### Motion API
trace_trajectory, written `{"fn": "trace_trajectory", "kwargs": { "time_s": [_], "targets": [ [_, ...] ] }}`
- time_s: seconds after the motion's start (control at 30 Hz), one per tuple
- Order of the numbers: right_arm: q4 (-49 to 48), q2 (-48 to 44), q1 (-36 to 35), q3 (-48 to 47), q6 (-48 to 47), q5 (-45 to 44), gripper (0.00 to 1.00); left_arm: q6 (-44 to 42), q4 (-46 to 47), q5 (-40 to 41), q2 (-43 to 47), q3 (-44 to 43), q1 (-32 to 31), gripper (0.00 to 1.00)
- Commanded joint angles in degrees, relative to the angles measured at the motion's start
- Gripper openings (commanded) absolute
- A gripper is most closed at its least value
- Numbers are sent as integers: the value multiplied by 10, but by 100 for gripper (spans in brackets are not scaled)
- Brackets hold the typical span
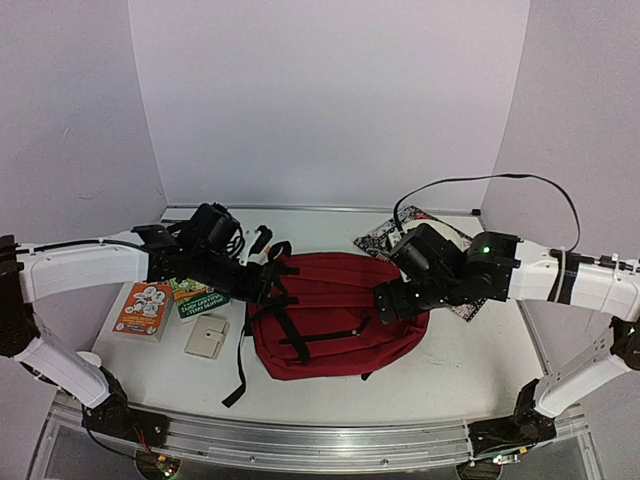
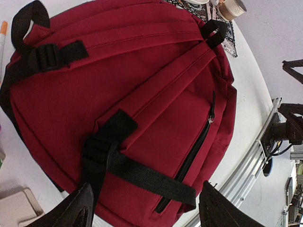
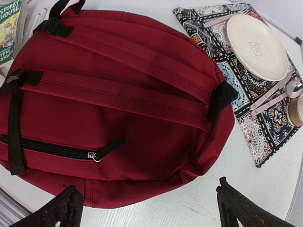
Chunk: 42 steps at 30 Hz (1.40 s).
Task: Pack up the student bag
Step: Adjust the student bag at the center of the board.
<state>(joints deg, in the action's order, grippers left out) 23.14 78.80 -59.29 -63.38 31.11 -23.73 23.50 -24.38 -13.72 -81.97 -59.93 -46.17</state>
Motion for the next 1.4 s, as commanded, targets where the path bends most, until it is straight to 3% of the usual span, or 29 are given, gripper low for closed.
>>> {"fn": "trace_trajectory", "kwargs": {
  "time_s": [0.0,0.3,0.53,0.77,0.97,1.1,1.37],
  "targets": [
    [-43,25,38,41,-6,72,98,48,18,22,57,44,-6,79],
    [-134,40,115,109,22,135,98,47,19,50,16,66,-17,80],
    [-148,70,131,94,8,130,98,-48,17,89,-34,-13,-5,82],
    [-162,66,131,87,-10,138,98,-169,-17,-8,-180,-160,36,86],
    [-163,53,131,94,-12,129,98,-216,-69,-107,-308,-278,42,86],
    [-168,45,131,103,-11,124,98,-228,-89,-198,-342,-304,41,86],
    [-173,28,131,113,-17,110,98,-236,-110,-275,-359,-311,25,86]
  ]
}}
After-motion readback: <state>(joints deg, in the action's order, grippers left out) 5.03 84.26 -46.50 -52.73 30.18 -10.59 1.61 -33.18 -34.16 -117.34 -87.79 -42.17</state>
